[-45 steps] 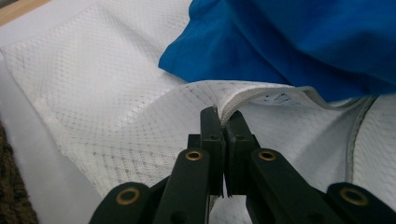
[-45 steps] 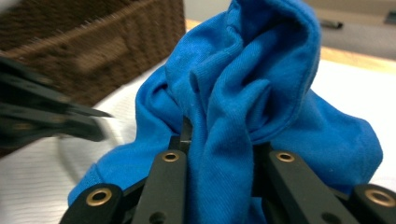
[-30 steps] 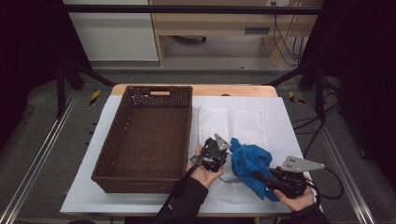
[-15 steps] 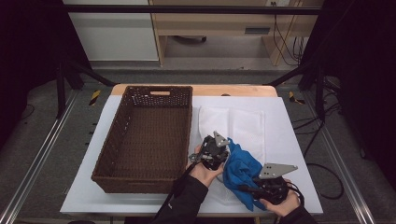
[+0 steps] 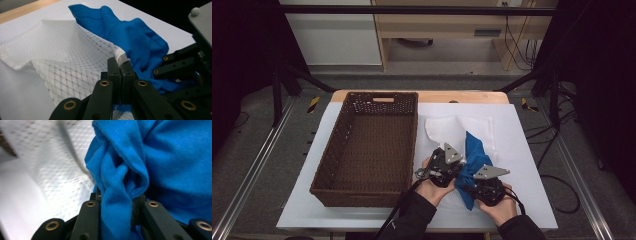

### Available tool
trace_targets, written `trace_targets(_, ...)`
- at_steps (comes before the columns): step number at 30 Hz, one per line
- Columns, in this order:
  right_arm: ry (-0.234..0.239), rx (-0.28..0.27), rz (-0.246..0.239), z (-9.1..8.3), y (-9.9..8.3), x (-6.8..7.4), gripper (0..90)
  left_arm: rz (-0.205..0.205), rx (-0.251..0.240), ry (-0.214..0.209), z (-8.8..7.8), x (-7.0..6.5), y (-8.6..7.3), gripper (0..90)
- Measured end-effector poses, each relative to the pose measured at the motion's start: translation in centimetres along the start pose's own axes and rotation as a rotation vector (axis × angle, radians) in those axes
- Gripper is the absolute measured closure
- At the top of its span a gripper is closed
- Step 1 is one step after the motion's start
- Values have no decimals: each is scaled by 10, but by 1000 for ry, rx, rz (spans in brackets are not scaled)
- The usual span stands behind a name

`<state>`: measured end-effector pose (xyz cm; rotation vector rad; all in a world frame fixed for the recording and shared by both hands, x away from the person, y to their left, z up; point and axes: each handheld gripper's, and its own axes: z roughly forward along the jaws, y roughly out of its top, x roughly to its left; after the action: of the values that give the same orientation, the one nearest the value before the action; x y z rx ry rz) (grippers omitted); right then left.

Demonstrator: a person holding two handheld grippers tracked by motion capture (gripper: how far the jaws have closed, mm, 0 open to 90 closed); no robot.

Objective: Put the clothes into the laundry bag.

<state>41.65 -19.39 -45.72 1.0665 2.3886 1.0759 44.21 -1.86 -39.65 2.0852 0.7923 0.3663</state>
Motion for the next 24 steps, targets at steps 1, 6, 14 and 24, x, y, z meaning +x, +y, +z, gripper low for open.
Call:
trace_targets(1,-21,-1,2,2,0,0,750,-2,1,-2,1,0,-1,894)
trace_targets(6,-44,16,-7,14,-1,-1,711,-20,-5,-14,5,1,-8,894)
trace_targets(14,47,-125,1,-24,-10,-1,443,-43,-9,6,3,10,-10,893)
trace_targets(24,4,-280,69,-60,-6,-20,133,-48,2,13,3,16,-13,893)
